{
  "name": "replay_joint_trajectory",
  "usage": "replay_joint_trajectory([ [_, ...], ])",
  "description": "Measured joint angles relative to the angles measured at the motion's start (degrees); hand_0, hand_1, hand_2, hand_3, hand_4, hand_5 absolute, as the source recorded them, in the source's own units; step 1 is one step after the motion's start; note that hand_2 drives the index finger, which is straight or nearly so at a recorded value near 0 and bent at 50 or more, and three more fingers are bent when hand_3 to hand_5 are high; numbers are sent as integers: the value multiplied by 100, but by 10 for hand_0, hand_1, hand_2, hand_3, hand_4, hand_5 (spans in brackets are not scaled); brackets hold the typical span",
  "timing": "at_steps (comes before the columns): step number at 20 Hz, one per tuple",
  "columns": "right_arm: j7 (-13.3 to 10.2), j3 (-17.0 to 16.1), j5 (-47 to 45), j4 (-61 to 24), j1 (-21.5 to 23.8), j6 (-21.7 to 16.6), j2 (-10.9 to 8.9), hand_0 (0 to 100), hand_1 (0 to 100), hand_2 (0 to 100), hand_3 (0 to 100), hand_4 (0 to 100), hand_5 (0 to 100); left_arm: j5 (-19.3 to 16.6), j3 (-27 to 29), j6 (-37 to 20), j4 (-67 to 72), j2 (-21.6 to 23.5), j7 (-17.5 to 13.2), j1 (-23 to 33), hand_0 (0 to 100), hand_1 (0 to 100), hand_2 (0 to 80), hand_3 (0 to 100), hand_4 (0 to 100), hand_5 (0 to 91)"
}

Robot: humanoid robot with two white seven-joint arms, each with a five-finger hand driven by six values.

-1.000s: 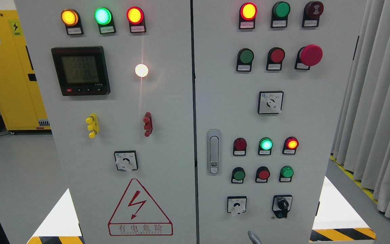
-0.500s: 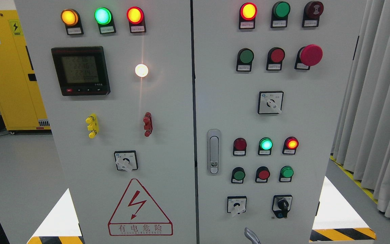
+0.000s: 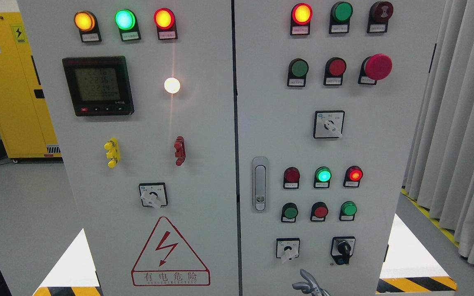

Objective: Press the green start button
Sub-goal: 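Raise the right hand toward the green button on the lower panel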

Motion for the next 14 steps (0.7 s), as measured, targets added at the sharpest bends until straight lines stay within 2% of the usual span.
replay_joint_trajectory([
  [2, -21, -97, 378, -33, -62, 0, 0, 579, 849, 0, 771, 805, 910, 0, 0, 0, 0, 0, 0, 0, 120, 556, 0, 0, 0, 0],
  [4, -25, -186, 742, -62, -137, 5, 0, 615, 873, 0, 792, 824, 942, -1, 1, 0, 0, 0, 0, 0, 120, 556, 0, 0, 0, 0],
  [14, -39, -572, 2080, -188, -619, 352, 6, 691, 965, 0, 835, 853, 1000, -1, 1, 0, 0, 0, 0, 0, 120, 556, 0, 0, 0, 0],
])
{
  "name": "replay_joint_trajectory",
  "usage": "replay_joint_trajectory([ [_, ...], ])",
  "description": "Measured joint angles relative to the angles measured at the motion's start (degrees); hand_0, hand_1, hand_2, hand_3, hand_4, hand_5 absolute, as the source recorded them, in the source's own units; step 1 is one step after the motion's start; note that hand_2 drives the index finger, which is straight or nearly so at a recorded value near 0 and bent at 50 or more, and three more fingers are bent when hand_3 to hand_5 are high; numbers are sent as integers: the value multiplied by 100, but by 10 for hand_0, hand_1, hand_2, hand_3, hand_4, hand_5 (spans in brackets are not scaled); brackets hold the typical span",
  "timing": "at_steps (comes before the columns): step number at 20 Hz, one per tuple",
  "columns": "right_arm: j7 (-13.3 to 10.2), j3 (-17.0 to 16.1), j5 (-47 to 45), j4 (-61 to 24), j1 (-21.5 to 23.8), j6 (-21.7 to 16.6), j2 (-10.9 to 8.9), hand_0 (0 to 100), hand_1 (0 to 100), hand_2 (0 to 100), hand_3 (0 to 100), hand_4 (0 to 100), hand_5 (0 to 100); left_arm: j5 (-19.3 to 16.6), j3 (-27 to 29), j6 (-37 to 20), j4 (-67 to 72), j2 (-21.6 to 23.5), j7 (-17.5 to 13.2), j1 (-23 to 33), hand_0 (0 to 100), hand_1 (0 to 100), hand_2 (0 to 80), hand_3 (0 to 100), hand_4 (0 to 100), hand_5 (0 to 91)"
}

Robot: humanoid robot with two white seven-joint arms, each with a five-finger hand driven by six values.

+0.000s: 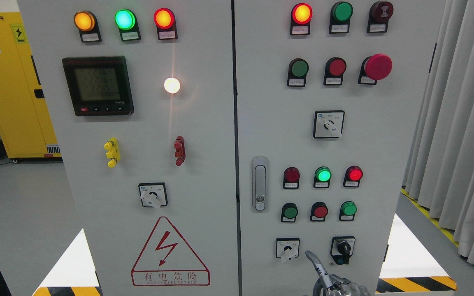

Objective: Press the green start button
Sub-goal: 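Raise the right hand toward the green button on the lower panel, then press the green push button with the right hand's index finger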

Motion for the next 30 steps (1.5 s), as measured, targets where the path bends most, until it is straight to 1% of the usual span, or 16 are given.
replay_joint_trajectory([
  [4, -10, -82, 382, -22, -243, 104, -1, 726, 984, 0, 846, 858, 1000, 0, 0, 0, 0, 0, 0, 0, 120, 556, 0, 0, 0, 0],
  [7, 61, -104, 603, -32, -424, 141, -2, 750, 991, 0, 852, 867, 1000, 1, 1, 0, 0, 0, 0, 0, 120, 556, 0, 0, 0, 0],
  [11, 89, -106, 774, -33, -579, 152, -5, 766, 993, 0, 855, 872, 1000, 2, 0, 0, 0, 0, 0, 0, 120, 556, 0, 0, 0, 0],
  [21, 149, 34, 964, 69, -787, 182, -6, 796, 984, 0, 860, 878, 1000, 1, -1, 0, 0, 0, 0, 0, 120, 556, 0, 0, 0, 0],
  [30, 176, 99, 989, 262, -909, 280, 3, 792, 977, 0, 864, 881, 1000, 1, -2, 0, 0, 0, 0, 0, 120, 556, 0, 0, 0, 0],
])
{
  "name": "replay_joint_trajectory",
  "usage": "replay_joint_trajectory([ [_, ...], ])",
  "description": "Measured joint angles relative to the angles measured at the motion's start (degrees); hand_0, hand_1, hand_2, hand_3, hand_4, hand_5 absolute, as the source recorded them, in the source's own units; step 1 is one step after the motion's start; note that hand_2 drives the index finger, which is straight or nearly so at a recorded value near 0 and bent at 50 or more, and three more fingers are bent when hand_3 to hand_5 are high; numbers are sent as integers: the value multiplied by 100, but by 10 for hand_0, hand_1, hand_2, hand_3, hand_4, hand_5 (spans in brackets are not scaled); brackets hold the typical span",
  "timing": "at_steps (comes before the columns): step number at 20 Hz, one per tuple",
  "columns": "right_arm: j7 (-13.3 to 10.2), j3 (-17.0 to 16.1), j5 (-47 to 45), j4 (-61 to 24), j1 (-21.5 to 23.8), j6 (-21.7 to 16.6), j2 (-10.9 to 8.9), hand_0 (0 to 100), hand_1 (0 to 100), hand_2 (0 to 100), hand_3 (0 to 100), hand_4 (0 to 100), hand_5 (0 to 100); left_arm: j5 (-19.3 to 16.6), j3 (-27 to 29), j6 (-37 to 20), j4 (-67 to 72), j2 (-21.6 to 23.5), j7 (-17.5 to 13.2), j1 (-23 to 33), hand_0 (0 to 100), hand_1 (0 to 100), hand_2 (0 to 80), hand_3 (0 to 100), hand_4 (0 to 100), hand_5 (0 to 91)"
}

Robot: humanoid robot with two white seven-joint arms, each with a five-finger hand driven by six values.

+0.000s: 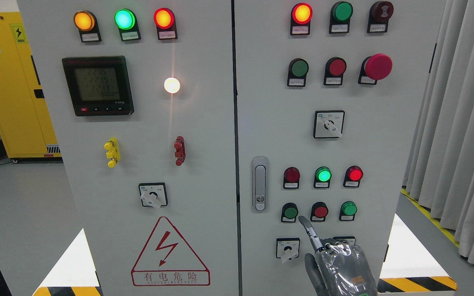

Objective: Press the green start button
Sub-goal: 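Press the green push button with the right hand's index finger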

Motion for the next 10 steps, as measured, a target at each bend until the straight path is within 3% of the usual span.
replay_joint_trajectory([
  [10, 3, 32, 5, 219, -136, 92, 7, 780, 971, 0, 866, 882, 1000, 1, 0, 0, 0, 0, 0, 0, 120, 556, 0, 0, 0, 0],
])
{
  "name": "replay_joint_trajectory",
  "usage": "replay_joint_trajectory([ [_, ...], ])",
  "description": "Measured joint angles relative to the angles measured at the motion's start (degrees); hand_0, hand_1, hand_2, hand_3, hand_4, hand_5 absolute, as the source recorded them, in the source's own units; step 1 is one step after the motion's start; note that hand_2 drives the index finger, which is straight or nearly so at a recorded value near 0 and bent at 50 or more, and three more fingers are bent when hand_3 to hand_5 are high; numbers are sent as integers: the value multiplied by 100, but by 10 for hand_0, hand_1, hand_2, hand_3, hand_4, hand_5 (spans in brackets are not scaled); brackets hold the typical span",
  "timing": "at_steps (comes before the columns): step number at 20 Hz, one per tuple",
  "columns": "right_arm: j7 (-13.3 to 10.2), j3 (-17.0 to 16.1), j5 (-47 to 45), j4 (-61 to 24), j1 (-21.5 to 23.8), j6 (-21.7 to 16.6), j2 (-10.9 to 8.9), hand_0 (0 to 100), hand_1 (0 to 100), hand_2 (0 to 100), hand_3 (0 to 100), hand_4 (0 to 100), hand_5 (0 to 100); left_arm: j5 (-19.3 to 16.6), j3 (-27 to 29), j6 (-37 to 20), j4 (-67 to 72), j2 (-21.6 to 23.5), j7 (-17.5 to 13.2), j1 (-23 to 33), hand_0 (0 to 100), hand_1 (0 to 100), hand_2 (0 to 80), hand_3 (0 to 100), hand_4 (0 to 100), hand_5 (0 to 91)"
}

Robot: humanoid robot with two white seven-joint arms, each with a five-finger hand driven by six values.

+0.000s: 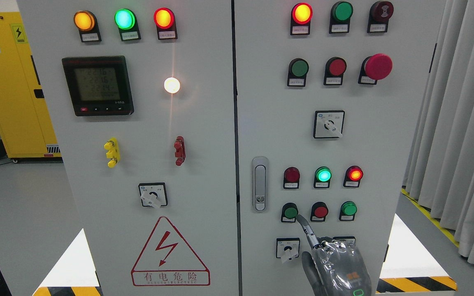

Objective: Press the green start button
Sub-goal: 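Press the green push button with the right hand's index finger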

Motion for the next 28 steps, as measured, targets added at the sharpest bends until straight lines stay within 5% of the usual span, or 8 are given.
replay_joint_trajectory([
  [28, 63, 163, 55, 132, -135, 16, -12, 800, 968, 0, 887, 887, 1000, 0, 2, 0, 0, 0, 0, 0, 120, 556, 0, 0, 0, 0],
])
